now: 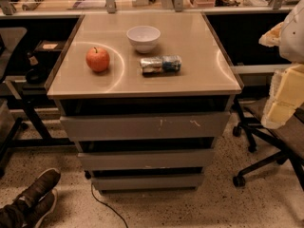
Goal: Open middle drawer
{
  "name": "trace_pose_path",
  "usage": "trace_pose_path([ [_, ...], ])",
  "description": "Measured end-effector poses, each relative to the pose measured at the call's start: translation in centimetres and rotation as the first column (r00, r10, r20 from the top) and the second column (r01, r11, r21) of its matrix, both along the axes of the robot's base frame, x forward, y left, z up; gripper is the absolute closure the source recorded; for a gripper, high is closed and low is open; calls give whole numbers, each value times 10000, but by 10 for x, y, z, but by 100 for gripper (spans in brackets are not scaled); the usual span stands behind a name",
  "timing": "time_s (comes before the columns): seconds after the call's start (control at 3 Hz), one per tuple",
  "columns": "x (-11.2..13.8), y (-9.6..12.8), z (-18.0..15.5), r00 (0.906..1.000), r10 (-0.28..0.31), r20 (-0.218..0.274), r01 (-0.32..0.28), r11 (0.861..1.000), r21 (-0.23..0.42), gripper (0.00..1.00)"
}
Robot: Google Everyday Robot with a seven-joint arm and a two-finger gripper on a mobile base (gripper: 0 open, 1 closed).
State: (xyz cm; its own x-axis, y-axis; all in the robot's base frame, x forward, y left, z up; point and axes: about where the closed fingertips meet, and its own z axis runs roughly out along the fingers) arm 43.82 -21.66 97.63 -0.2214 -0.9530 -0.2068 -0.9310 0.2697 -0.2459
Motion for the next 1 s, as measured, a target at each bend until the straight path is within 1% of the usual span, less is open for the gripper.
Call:
trace_pose_path([
  [0.33,0,0,0,10000,0,0,0,10000,0,0],
  [0.67,-6,5,-15,9998,-37,-169,37,10000,37,0],
  [1.0,-22,24,-54,9993,72,-380,-54,9989,467,0],
])
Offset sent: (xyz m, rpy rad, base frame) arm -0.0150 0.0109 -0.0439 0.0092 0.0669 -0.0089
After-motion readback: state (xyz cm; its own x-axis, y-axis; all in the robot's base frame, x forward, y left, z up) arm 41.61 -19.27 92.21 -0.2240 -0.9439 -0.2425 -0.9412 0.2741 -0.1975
